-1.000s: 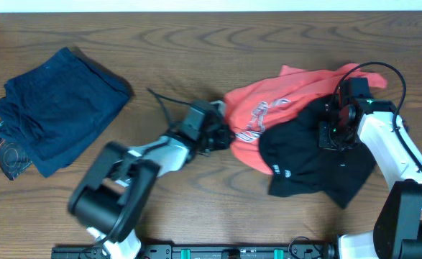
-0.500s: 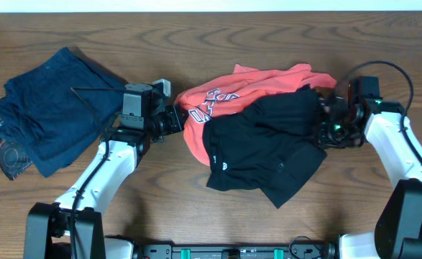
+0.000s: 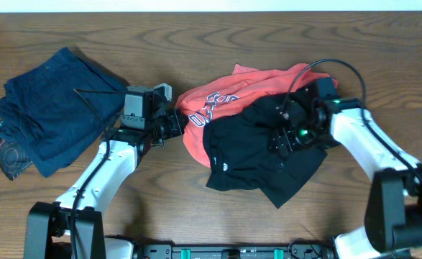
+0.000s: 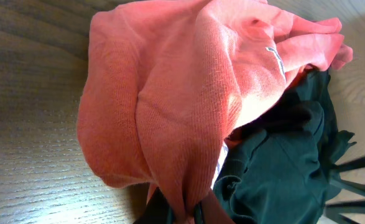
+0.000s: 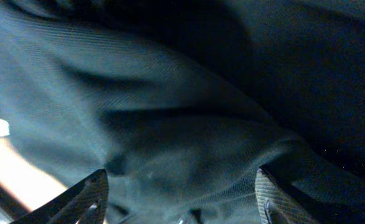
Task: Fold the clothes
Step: 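Grasp the red t-shirt edge with the left gripper beside the right gripper, then pull the black garment off to the right with the right gripper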
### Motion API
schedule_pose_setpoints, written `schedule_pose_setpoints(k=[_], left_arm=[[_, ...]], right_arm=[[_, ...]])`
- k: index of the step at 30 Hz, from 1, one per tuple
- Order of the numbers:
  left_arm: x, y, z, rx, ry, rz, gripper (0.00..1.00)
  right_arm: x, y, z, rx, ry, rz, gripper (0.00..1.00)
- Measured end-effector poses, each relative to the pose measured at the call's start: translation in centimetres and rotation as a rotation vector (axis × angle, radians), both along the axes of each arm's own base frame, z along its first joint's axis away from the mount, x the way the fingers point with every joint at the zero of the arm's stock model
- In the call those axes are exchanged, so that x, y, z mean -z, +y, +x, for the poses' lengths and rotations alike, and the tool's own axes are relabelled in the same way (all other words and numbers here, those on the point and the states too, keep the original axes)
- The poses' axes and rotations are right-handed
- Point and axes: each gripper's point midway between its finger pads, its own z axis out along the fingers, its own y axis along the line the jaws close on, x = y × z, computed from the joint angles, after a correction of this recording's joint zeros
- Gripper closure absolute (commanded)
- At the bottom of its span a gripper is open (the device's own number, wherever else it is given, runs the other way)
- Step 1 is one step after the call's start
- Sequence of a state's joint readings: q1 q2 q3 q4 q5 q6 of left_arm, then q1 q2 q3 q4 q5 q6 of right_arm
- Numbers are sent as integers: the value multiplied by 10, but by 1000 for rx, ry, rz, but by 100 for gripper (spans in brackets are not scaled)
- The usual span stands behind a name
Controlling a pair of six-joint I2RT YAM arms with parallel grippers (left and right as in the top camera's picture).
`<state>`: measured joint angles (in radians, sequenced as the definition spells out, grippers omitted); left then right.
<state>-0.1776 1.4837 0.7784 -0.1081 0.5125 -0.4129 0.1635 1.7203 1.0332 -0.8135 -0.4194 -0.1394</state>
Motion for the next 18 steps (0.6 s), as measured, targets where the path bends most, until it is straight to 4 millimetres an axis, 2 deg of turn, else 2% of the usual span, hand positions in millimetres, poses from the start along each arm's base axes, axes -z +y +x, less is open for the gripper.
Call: schedule_pose_setpoints(k=[2,3,6,9,12,13,15,17,18], left_arm=[[0,0,0,0,1,0,94],[0,0,0,0,1,0,94],[1,0,-2,1,8,3,94],[3,1,-4,2,19,5,94],[9,5,-8,-13,47,30,94],[12,9,-9,-26,61,48,94],[18,18,-11,-47,78,82,94],[21,31,-10,-74,80,121,94],[23,38,-8,-90,79,138,94]], right_arm=[[14,2,3,-9,10,-20,94],[21,2,4,-9,18,-31,99],[31,-5,4,49,53,-73,99],[31,-29,4,176,83,-178,99],[19,-83,12,365,66,-338,99],[9,-108,17,445,40,-391,99],[-17,-162,27,614,-28,-481,99],[-46,-219,29,793,-94,-559,99],[-56,-240,27,855,-116,-593,99]])
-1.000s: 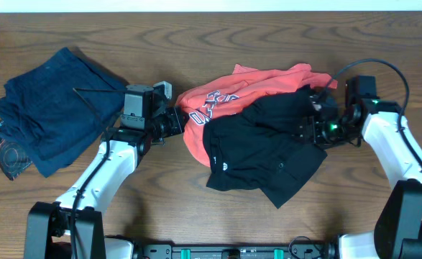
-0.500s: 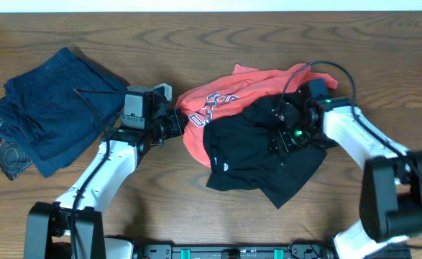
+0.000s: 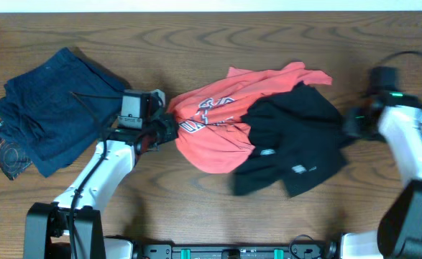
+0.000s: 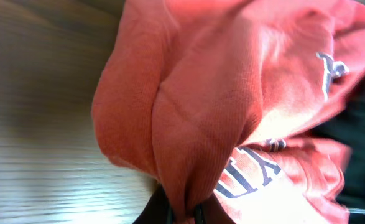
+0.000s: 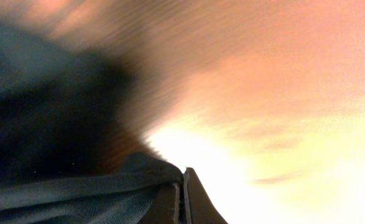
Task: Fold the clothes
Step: 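Pull the black garment off to the right with the right gripper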
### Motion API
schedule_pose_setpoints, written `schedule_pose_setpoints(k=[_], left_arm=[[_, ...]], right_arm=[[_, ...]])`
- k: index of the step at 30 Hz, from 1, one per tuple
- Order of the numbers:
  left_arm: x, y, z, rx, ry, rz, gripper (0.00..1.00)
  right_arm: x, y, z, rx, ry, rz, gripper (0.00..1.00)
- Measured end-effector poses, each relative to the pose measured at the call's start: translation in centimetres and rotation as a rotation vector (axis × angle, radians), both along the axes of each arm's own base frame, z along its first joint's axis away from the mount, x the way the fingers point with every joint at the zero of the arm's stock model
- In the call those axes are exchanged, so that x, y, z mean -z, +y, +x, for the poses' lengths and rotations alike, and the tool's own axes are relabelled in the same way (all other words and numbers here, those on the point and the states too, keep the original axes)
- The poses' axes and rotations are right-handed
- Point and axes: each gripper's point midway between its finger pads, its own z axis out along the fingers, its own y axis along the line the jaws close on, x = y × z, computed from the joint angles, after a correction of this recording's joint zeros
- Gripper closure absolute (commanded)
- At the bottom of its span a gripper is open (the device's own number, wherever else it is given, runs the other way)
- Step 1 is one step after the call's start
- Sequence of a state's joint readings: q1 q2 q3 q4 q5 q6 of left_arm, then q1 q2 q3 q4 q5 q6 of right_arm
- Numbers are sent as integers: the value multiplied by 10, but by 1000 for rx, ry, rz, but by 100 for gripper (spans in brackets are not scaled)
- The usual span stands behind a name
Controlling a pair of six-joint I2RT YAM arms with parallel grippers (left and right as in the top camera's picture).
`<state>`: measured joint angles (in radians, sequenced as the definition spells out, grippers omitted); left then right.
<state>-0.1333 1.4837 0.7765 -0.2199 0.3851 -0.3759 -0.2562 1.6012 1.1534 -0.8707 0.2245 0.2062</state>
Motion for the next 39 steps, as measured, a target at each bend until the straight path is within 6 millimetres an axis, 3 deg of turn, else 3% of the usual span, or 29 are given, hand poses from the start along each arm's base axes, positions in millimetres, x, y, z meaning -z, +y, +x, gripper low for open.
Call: schedule_pose_setpoints(k=[1,5,8,10,12,15,17,19,20,24,27,30,32,35,37,39], left_arm=[[1,6,2,-13,-2,13,94],[3,32,7,-81,-4,47,94],[3,45,9,-115,-5,61,94],[4,48,9,-119,-6,64,93],[4,49,9,-117,-6,67,93],[4,47,9,-112,-6,69,92],[4,47,9,-112,-5,70,90],[4,48,8,-112,-3,70,90],[5,48,8,-112,-1,71,89],[5,48,8,-113,1,73,89],[5,48,7,-113,2,73,90],[6,48,6,-113,7,73,88],[6,48,6,-112,8,74,77],[6,49,6,-117,9,80,75],[6,49,6,-117,10,81,75],[6,49,6,-117,10,81,74]], right_arm=[[-14,-30,-6,86,-29,-47,99],[-45,-112,-43,359,-70,-152,96],[-57,-147,-71,518,-87,-164,82],[-65,-156,-70,538,-142,-123,77],[-73,-154,-55,495,-217,-52,75],[-77,-127,-25,340,-300,104,73],[-76,-92,-9,193,-317,230,66],[-75,-47,7,17,-310,338,54],[-73,-24,11,-67,-297,383,53],[-53,61,16,-376,-218,500,63],[-28,111,8,-550,-147,562,68],[2,142,4,-665,-86,580,69],[23,153,1,-706,-46,572,73],[56,162,-1,-734,14,549,72],[72,161,1,-734,40,535,63],[88,156,7,-732,52,503,64]])
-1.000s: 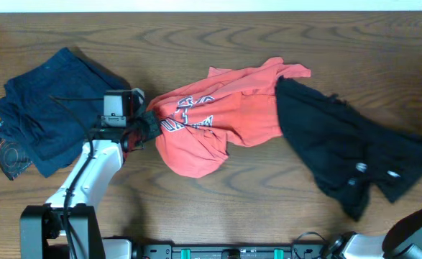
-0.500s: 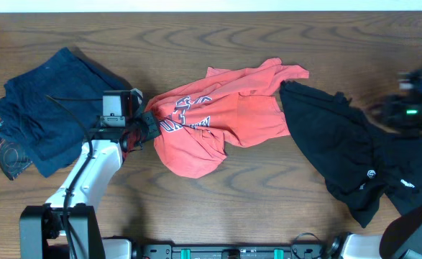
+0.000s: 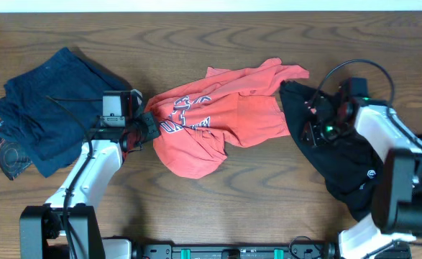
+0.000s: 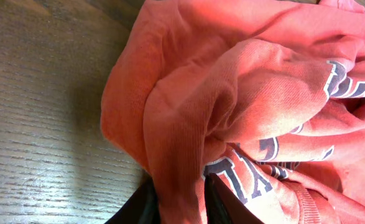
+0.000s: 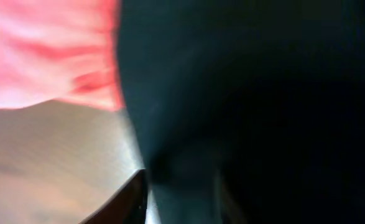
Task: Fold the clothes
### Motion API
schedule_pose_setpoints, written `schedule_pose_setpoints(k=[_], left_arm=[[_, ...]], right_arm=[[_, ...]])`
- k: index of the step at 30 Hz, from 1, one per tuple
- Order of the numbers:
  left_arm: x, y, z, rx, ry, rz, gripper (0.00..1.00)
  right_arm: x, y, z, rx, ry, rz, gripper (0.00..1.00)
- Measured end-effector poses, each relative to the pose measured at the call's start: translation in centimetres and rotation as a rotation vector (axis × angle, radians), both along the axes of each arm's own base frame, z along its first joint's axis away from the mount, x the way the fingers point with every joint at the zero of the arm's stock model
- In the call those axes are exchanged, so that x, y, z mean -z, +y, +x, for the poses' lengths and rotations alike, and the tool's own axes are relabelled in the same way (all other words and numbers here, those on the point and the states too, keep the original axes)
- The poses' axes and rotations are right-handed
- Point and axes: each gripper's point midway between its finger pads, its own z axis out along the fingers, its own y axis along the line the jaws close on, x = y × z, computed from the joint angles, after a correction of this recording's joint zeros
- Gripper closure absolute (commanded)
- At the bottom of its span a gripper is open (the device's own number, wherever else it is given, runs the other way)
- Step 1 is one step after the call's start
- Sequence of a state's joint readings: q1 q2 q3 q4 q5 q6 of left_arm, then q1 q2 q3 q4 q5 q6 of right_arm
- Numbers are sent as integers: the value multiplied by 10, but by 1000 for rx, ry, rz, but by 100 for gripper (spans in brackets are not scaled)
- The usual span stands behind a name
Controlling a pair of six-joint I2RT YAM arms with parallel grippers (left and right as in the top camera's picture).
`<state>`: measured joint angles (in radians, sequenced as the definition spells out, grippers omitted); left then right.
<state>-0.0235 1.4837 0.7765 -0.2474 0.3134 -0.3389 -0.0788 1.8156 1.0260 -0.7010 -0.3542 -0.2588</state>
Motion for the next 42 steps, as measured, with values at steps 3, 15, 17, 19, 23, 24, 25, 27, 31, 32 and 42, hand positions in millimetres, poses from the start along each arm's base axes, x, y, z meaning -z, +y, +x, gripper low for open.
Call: schedule_pose_setpoints(k=[3,15,17,19,23,24,25,27,31,32,42], left_arm=[[0,0,0,0,1,0,74],[1,0,-1,-1,4,2,74],[1,0,-1,-1,4,2,73],[1,1,-1,1,2,5,59],[1,0,-1,5,4,4,40],[1,-1,-2,8,10,-2,31],[2,-4,-5,15,19,-17,18],[2,-13,-13,42,53,-68,12],[3,-40,-36,120,137,-170,0],[4,-49,-44,143,167,-185,2],[42,-80,-97,64,382,-142,74]], right_arm=[[5,-10,11,16,-33,-40,69],[-17,-240,6,731,31,-529,32],[-34,-274,-2,856,26,-533,32],[-51,-291,5,919,-18,-450,32],[-76,-277,33,886,-114,-211,31],[-79,-263,40,852,-120,-145,30],[-80,-246,44,807,-112,-82,30],[-79,-212,47,720,-77,-3,29],[-78,-153,54,544,-35,43,27],[-76,-139,56,500,-29,37,27],[-57,-86,43,318,55,-39,34]])
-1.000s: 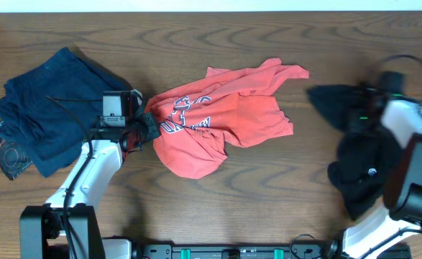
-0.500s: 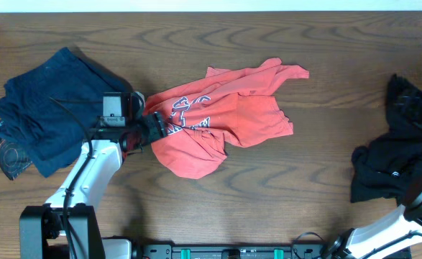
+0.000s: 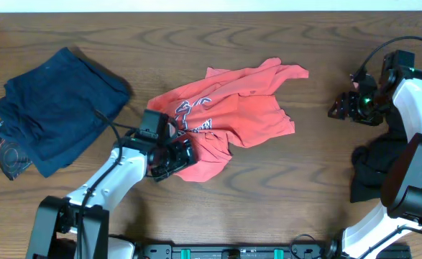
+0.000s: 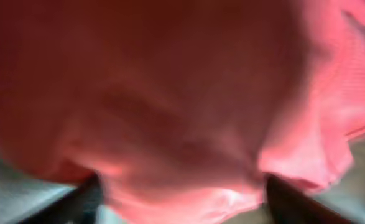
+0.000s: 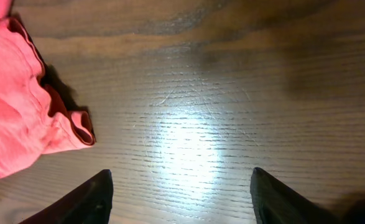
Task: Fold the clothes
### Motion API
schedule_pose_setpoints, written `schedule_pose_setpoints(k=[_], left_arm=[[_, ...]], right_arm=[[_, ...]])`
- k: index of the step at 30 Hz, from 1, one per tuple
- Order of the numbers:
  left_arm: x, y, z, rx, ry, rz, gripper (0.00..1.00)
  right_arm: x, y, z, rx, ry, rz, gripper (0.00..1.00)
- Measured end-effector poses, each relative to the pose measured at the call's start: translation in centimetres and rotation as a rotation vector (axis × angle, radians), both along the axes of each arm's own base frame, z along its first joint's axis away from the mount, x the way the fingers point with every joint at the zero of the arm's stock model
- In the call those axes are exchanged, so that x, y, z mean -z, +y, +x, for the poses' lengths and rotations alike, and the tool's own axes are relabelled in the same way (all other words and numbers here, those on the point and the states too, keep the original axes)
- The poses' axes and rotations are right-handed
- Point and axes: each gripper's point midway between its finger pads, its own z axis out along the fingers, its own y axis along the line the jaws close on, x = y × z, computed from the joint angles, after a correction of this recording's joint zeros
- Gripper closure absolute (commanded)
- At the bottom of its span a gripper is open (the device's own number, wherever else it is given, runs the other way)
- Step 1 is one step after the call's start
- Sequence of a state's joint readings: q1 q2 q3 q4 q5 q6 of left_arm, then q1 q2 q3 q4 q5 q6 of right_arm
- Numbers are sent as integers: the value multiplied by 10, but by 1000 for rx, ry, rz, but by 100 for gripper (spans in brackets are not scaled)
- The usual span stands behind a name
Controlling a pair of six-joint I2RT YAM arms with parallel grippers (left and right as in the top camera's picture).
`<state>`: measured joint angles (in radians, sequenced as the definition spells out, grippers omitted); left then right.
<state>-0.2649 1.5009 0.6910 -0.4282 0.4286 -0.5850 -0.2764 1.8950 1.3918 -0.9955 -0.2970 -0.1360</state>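
The red shirt [image 3: 228, 115] with dark lettering lies crumpled in the middle of the table. My left gripper [image 3: 180, 155] is at its near left edge. In the blurred left wrist view the left gripper [image 4: 182, 202] stands open, with red cloth [image 4: 170, 93] filling the space between its wide-apart fingers. The black garment [image 3: 374, 169] lies bunched at the right edge of the table. My right gripper [image 3: 341, 108] hovers open between the two garments. The right wrist view shows the right gripper [image 5: 181, 199] over bare wood, with a corner of the red shirt [image 5: 20, 112] at the left.
A pile of folded navy clothes [image 3: 49, 108] lies at the far left, with a dark printed piece [image 3: 2, 151] beneath it. Bare wooden table [image 3: 311, 165] separates the red shirt from the black garment. The right arm's cable loops above its wrist.
My left gripper let go of the shirt's left edge and is now open at its near edge. My right gripper left the black garment, which now lies further right, and is open over bare wood.
At first the red shirt and black garment lay heaped together, the left gripper shut on the shirt and the right open over the black cloth. Then the right gripper was shut on the black garment. The garments came apart, red leftward, black rightward. Now both lie released.
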Motion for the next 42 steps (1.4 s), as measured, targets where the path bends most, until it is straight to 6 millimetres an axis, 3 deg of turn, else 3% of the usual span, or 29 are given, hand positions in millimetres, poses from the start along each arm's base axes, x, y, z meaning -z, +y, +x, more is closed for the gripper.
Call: schedule_pose_setpoints(k=[1,7,9,12,13,14,15,18,21,24,27,30,34,36,38,39,40,41,42], left_arm=[[1,3,5,-17,-16,17,94],[-5,41,58,-77,-240,184,94],[-18,58,82,-77,-323,236,94],[-61,79,128,-82,-463,291,94],[-82,86,145,-90,-518,305,86],[-103,92,160,-96,-569,320,58],[-120,99,169,-104,-603,334,45],[-152,112,176,-121,-620,353,19],[-138,106,151,-79,-501,326,2],[-107,87,114,-42,-326,255,2],[-80,63,90,-36,-212,189,2],[-51,37,78,-39,-155,141,2],[-19,4,79,-38,-161,79,1],[-4,-15,81,-28,-165,52,4],[-8,-33,94,-14,-227,10,12],[-9,-45,103,-8,-270,-15,27],[-7,-52,108,-8,-285,-29,47],[-3,-58,111,2,-300,-38,75],[-1,-63,115,3,-313,-48,94]], right_arm=[[0,0,-2,0,8,-1,34],[1,1,-12,1,52,-1,34],[1,1,-13,1,55,-2,34],[2,1,-14,1,58,-2,34],[2,1,-14,1,59,-2,34],[2,1,-14,1,61,-1,34],[2,1,-15,1,63,-1,34],[2,1,-16,1,68,-1,34],[2,1,-17,1,71,-1,34],[2,1,-16,1,70,-2,34],[2,1,-16,1,70,-1,33],[2,1,-17,1,72,-1,33],[2,2,-20,1,87,3,33],[2,2,-21,1,90,4,33],[2,3,-22,1,95,5,33],[2,3,-23,1,98,6,33],[2,3,-23,1,98,6,33],[2,3,-23,1,98,6,33],[2,3,-23,1,99,6,33]])
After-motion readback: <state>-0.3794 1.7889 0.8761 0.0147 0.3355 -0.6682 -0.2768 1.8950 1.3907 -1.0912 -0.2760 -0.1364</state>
